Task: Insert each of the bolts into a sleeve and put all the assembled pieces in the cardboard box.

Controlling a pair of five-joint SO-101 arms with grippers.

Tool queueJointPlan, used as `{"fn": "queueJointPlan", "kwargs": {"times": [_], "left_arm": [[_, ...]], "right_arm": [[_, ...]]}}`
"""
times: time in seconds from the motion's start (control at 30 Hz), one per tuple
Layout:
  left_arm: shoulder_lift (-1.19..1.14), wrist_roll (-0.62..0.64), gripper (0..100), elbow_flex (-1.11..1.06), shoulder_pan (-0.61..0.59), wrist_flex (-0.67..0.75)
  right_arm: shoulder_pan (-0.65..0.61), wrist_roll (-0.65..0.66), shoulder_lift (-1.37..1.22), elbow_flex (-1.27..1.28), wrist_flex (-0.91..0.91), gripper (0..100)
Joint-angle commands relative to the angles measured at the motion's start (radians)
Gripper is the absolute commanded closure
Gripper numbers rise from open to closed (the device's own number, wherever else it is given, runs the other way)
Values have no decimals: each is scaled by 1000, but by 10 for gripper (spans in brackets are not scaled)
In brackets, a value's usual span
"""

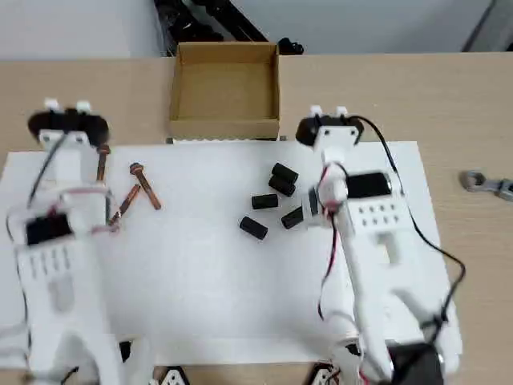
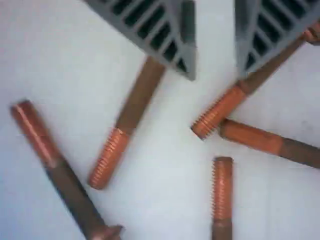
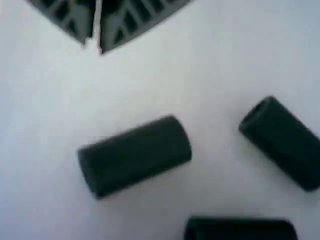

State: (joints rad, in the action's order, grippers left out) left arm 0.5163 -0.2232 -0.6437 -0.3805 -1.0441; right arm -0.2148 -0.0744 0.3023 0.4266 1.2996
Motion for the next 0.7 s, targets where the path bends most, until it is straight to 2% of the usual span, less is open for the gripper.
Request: {"fn": "queueJointPlan", "kwargs": {"times": [0.0,0.13,0.27,0.4,0.47,0.67], "left_arm": [[-285,2,995,268,-38,0],[-554,2,993,542,-43,-69],[-818,2,993,834,-38,-172],[-1086,6,992,1159,-14,-358],[-1212,49,992,1342,2,-450],[-1496,91,989,1888,21,-689]], "right_arm": [[-36,15,-96,-175,27,995],[-77,210,-199,-322,68,995],[-105,176,-294,-450,133,995],[-113,158,-430,-572,282,995],[-111,155,-489,-620,328,995],[-114,163,-532,-721,349,995]]}}
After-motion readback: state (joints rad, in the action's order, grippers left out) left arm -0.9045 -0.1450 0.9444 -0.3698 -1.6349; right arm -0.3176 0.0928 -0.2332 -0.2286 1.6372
